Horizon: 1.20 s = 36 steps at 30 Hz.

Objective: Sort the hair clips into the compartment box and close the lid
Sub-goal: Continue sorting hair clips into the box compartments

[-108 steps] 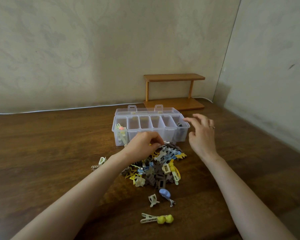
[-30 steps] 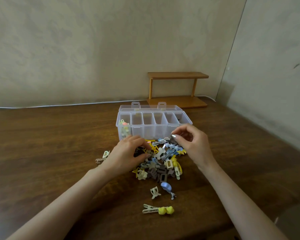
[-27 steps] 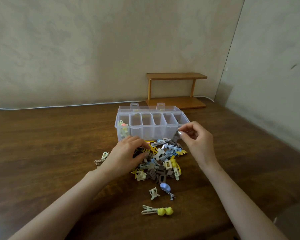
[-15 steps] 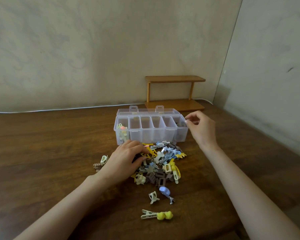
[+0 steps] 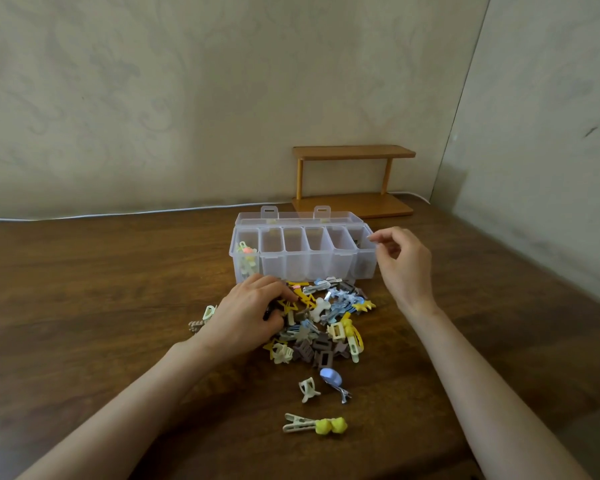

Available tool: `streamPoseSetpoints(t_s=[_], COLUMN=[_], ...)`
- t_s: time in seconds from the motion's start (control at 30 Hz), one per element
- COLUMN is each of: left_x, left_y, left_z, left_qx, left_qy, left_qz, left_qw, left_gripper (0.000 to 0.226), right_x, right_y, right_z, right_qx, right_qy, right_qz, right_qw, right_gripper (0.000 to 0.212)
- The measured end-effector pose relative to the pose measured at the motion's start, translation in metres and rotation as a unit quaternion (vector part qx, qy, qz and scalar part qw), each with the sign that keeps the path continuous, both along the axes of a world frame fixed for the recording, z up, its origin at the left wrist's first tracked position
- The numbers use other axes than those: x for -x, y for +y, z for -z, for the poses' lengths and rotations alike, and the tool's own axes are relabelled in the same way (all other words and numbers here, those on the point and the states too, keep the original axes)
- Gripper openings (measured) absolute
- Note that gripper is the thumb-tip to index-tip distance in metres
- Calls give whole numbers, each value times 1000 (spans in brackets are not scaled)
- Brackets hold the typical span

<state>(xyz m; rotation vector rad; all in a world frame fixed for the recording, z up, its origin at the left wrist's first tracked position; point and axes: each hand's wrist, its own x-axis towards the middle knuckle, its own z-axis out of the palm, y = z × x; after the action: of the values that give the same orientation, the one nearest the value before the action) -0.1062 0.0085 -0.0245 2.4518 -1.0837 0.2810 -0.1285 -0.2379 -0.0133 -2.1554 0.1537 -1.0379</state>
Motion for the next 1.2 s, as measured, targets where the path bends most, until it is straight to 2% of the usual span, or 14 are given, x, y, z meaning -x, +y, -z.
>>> streamPoseSetpoints(t_s=[0.3, 0.57, 0.63, 0.8, 1.0, 1.2], left_x=[-1, 1, 1, 3, 4, 3], left_y=[0, -2, -1, -2, -3, -3], left_z=[0, 2, 2, 5, 5, 6], left_qx=[-25, -33, -26, -13, 12, -2], left_qy=[11, -9, -10, -26, -31, -26], left_qz=[2, 32, 28, 11, -14, -19], left_qw=[1000, 999, 999, 1000, 999, 999], left_gripper=[33, 18, 16, 15, 14, 28], right_x=[0, 5, 7, 12, 11, 10], right_y=[9, 26, 29, 34, 48, 46], right_z=[0, 0, -3, -9, -3, -4], right_qx=[35, 25, 19, 54, 116, 105], right_qy=[-4, 58, 96, 252, 263, 258], right_qz=[-49, -192, -236, -346, -340, -346], right_qw=[998, 979, 967, 902, 896, 896], right_gripper=[17, 19, 16, 11, 7, 14])
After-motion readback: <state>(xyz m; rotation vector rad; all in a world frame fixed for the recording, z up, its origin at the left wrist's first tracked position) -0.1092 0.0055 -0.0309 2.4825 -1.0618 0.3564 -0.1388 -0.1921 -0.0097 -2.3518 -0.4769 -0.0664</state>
